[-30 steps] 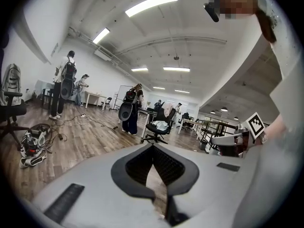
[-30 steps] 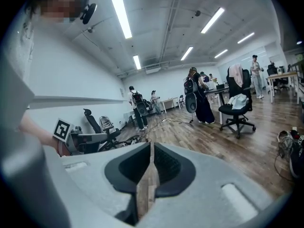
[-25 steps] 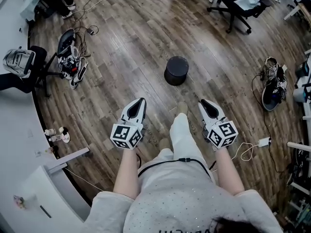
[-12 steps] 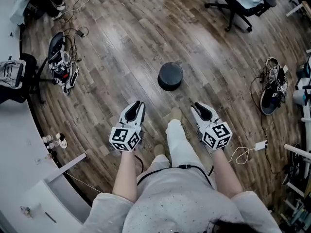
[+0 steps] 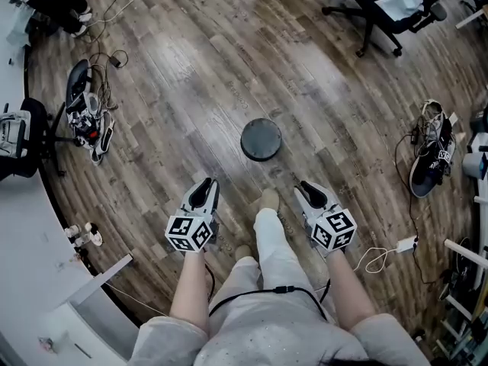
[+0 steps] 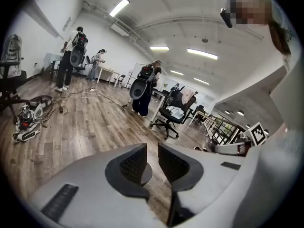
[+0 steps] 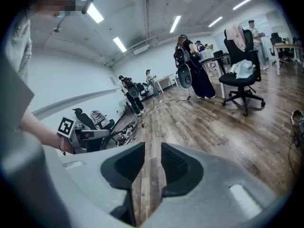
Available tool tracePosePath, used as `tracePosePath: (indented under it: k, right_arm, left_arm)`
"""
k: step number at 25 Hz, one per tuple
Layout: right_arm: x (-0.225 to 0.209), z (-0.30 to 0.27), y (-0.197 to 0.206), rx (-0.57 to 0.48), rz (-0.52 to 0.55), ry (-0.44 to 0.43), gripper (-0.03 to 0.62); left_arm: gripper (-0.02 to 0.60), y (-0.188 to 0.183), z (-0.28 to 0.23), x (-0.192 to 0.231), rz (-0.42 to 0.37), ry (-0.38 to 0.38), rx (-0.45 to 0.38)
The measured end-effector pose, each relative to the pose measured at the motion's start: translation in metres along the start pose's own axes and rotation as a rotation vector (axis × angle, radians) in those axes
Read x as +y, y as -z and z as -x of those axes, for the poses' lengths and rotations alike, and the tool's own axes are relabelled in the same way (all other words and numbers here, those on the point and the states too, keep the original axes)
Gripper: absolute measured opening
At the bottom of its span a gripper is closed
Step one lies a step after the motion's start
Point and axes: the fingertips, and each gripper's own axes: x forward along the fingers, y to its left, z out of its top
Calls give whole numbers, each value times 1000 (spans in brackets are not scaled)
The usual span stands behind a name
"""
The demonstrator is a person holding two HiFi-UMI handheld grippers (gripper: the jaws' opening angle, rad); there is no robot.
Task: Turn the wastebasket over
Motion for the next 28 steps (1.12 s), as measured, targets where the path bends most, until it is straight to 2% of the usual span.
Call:
tracePosePath:
  k: [5, 9, 17, 20, 23, 28]
  right_arm:
    - [-45, -41, 7, 46, -51, -4, 99]
    - [-72, -77, 16, 73, -87, -12, 101]
    - [-123, -134, 47, 58, -242, 67, 117]
    - [-134, -153, 61, 83, -263, 80, 117]
    - [-148, -171, 73, 95, -285, 87, 117]
    - [-172, -197, 101, 113, -340, 111, 117]
  left_arm:
    - [71, 17, -52, 11, 24, 9, 68]
    - [72, 23, -88, 23, 99, 34, 66]
    - [72, 61, -158, 51, 205, 77, 122]
    - [71, 81, -182, 62, 244, 79, 136]
    - [71, 106, -207, 71, 242, 93, 191]
    - [71, 133, -247, 86, 245, 160, 257]
